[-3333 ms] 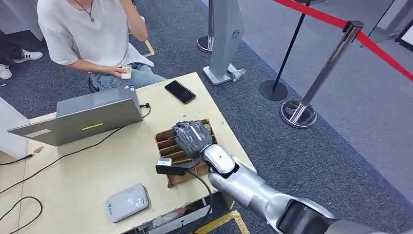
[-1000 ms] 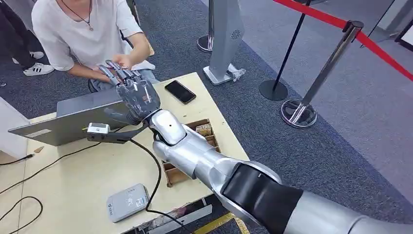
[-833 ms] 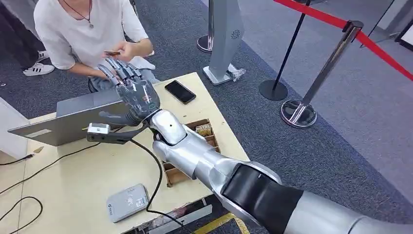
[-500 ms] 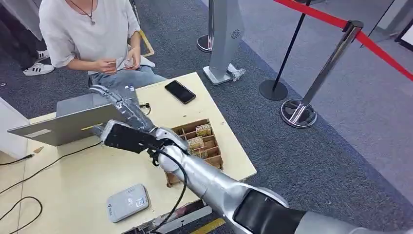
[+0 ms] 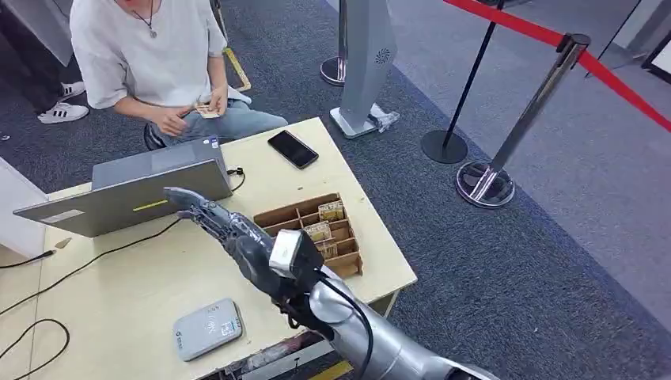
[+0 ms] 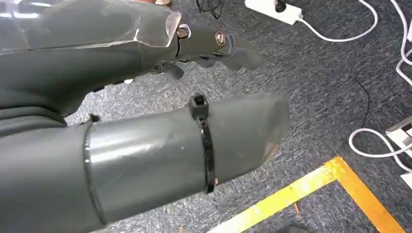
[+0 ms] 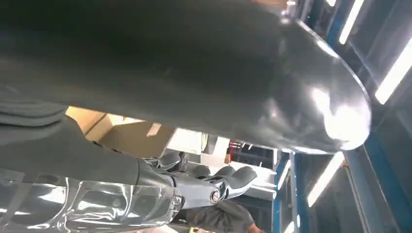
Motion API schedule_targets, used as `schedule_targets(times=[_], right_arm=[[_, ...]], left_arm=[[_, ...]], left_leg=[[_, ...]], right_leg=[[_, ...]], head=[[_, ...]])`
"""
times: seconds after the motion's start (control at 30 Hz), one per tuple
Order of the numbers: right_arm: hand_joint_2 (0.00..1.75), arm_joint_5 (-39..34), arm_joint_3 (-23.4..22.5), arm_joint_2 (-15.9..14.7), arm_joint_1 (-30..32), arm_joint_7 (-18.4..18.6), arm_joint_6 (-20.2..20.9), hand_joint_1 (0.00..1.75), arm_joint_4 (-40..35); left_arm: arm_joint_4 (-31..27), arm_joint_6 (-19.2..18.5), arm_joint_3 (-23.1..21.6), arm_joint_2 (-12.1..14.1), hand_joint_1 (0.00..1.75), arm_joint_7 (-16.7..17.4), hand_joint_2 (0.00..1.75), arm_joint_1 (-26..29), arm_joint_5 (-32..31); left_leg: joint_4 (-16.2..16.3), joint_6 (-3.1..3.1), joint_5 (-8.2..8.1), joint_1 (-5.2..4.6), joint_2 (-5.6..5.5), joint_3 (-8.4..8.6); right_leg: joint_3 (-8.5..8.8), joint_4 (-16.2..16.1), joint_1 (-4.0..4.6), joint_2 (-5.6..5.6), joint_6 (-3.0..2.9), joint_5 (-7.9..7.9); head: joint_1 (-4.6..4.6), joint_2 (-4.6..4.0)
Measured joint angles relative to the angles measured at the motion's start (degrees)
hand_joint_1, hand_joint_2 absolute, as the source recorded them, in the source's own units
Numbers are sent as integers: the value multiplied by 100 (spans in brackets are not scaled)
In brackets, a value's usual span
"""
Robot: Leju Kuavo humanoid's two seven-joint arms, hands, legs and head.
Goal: Pass the card to the sensor for recognition and then transmit it.
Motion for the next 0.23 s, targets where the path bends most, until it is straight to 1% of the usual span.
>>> schedule_targets(times=[0.1, 0.23], right_arm=[[0, 42, 15, -44, 353, -41, -59, 0, -286], [0, 252, 17, -70, 658, -44, -306, 0, -505]], left_arm=[[0, 15, 0, 2, 0, 26, 0, 0, -17], [0, 68, 0, 2, 0, 15, 0, -3, -101]], left_leg=[[0, 0, -1, 0, 1, 0], [-1, 1, -1, 0, 1, 1]], right_leg=[[-1, 0, 0, 0, 0, 0], [-1, 0, 0, 0, 0, -1]], head=[[0, 0], [0, 0]])
